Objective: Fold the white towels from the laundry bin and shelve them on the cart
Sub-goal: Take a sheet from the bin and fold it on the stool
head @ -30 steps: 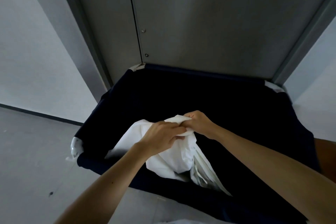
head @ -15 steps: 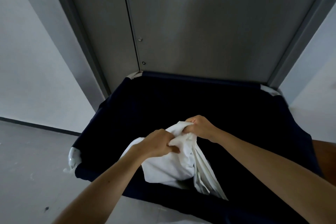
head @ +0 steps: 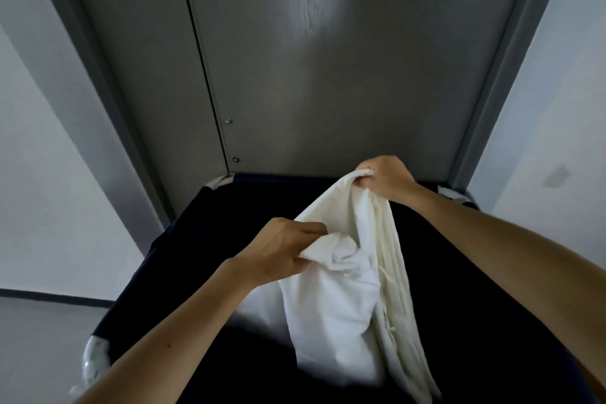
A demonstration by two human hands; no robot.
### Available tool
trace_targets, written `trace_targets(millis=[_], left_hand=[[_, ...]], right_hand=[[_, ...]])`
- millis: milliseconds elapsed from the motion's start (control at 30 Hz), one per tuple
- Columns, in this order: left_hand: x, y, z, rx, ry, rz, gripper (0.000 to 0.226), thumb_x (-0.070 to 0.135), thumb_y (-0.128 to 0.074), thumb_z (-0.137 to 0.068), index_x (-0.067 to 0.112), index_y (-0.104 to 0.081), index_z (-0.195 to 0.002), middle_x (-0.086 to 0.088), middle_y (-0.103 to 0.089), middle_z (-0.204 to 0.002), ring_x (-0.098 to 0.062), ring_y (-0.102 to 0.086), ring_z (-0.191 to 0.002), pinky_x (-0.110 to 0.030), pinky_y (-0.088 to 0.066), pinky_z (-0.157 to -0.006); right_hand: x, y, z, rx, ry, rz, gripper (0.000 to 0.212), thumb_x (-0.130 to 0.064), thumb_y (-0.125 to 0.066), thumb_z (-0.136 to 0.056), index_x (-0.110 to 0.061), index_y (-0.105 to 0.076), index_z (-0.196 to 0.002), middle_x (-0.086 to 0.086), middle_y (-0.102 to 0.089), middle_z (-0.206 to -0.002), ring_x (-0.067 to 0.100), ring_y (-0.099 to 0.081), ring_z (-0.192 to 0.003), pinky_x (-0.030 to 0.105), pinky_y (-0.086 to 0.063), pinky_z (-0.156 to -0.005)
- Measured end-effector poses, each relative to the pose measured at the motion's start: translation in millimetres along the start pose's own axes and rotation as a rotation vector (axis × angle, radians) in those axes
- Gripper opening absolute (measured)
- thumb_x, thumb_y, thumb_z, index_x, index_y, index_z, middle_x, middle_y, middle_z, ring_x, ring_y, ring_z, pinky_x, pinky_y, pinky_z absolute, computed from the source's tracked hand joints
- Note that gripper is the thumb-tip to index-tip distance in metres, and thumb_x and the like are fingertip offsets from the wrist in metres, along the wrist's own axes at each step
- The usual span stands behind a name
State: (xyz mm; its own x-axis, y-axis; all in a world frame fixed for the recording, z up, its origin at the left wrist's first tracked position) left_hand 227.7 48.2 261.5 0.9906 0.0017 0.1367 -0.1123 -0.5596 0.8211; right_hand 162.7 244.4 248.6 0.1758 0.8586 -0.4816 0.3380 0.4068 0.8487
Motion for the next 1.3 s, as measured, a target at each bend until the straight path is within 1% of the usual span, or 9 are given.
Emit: trace_targets(millis=[167, 367, 467, 567, 667, 767, 867, 1067, 1300], left_hand=[[6.1, 14.4, -24.0, 0.085, -0.038, 0.049, 0.026, 0.010, -0.045, -0.067, 0.021, -0.061, -0.084, 0.010, -0.056, -0.092, -0.011, -0.054, -0.056, -0.022, -0.039, -0.042], [-45.3, -12.9, -23.1, 0.205, 0.297, 0.197, 0.007, 0.029, -0.055, -0.079, 0.024, -0.051, -0.083, 0.016, -0.042, -0.100, -0.007, -0.042, -0.090, -0.037, -0.050, -0.066], [-58.2, -42.7, -18.3, 0.129, 0.500, 0.293, 0.024, 0.020, -0.070, -0.081, 0.035, -0.062, -0.098, 0.013, -0.020, -0.137, -0.012, -0.015, -0.129, -0.039, -0.029, -0.108], [-59.5, -64.8, -17.8, 0.008, 0.573, 0.315, 0.047, 0.019, -0.066, -0.086, 0.024, -0.053, -0.130, 0.014, 0.004, -0.152, -0.013, -0.002, -0.144, -0.025, -0.015, -0.112], [-58.3, -65.2, -14.2, 0.034, 0.659, 0.356, 0.038, 0.016, -0.062, -0.087, 0.017, -0.057, -0.124, 0.008, -0.056, -0.121, -0.015, -0.057, -0.111, -0.010, -0.042, -0.080], [-57.3, -59.3, -2.9, 0.125, 0.745, 0.287, 0.017, 0.012, -0.059, -0.088, 0.008, -0.068, -0.102, 0.003, -0.058, -0.082, -0.012, -0.057, -0.075, -0.007, -0.036, -0.058], [-70.9, -52.2, 13.9, 0.226, 0.848, 0.281, 0.013, 0.013, -0.062, -0.087, 0.008, -0.071, -0.095, 0.002, -0.062, -0.077, -0.020, -0.063, -0.078, -0.018, -0.042, -0.062], [-71.0, -47.4, 26.3, 0.292, 0.916, 0.375, 0.007, 0.010, -0.064, -0.086, 0.010, -0.070, -0.088, 0.007, -0.059, -0.067, -0.014, -0.057, -0.064, -0.025, -0.043, -0.059], [-59.2, -27.5, 18.4, 0.350, 0.795, 0.315, 0.024, 0.023, -0.057, -0.084, 0.010, -0.067, -0.102, 0.002, -0.062, -0.089, -0.016, -0.061, -0.080, -0.030, -0.050, -0.069]], right_hand=[[10.8, 40.4, -7.4, 0.170, -0.014, -0.012, 0.008, -0.019, -0.066, -0.082, -0.015, -0.072, -0.084, -0.001, -0.069, -0.081, 0.017, -0.063, -0.080, 0.027, -0.042, -0.067], [-39.7, 12.7, 16.6, 0.020, 0.172, -0.199, 0.008, -0.007, -0.070, -0.077, -0.010, -0.074, -0.084, 0.001, -0.072, -0.087, 0.012, -0.065, -0.082, 0.025, -0.047, -0.075], [-59.2, 1.3, 32.2, -0.056, 0.230, -0.262, 0.010, -0.007, -0.073, -0.075, -0.009, -0.074, -0.085, 0.002, -0.073, -0.084, 0.006, -0.064, -0.076, 0.018, -0.049, -0.071], [-64.6, -6.6, 45.3, -0.130, 0.199, -0.354, 0.007, -0.007, -0.073, -0.076, -0.011, -0.074, -0.083, -0.005, -0.071, -0.077, 0.002, -0.065, -0.072, 0.016, -0.050, -0.068], [-60.0, -5.4, 53.1, -0.131, 0.158, -0.393, 0.004, -0.008, -0.073, -0.078, -0.010, -0.072, -0.082, -0.010, -0.068, -0.076, 0.000, -0.064, -0.074, 0.017, -0.051, -0.070], [-61.7, 0.6, 64.4, -0.059, 0.214, -0.370, 0.008, -0.012, -0.069, -0.082, -0.012, -0.068, -0.090, -0.013, -0.063, -0.084, -0.001, -0.060, -0.081, 0.011, -0.046, -0.072], [-56.7, 18.9, 81.8, 0.180, 0.281, -0.377, 0.009, -0.006, -0.065, -0.084, -0.009, -0.067, -0.093, -0.010, -0.058, -0.087, 0.004, -0.056, -0.082, 0.011, -0.045, -0.073], [-48.2, -12.5, 82.8, -0.093, 0.124, -0.419, 0.019, -0.022, -0.063, -0.089, -0.015, -0.069, -0.106, -0.017, -0.065, -0.092, -0.003, -0.060, -0.087, 0.011, -0.046, -0.078], [-43.4, -22.3, 109.9, 0.188, 0.190, -0.245, 0.036, -0.019, -0.071, -0.082, -0.010, -0.060, -0.115, -0.009, -0.051, -0.099, 0.009, -0.053, -0.087, 0.000, -0.034, -0.076]])
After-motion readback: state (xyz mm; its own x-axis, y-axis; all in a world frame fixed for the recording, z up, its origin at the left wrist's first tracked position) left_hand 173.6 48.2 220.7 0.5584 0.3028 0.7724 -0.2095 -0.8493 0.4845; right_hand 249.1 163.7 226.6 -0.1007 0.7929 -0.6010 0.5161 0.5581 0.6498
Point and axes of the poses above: each hand's wrist, its own z-axis away from the middle knuckle, its own y-axis out of the back of the hand, x = y × z, the point moved 10 cm from there along -z, towards the middle knuckle
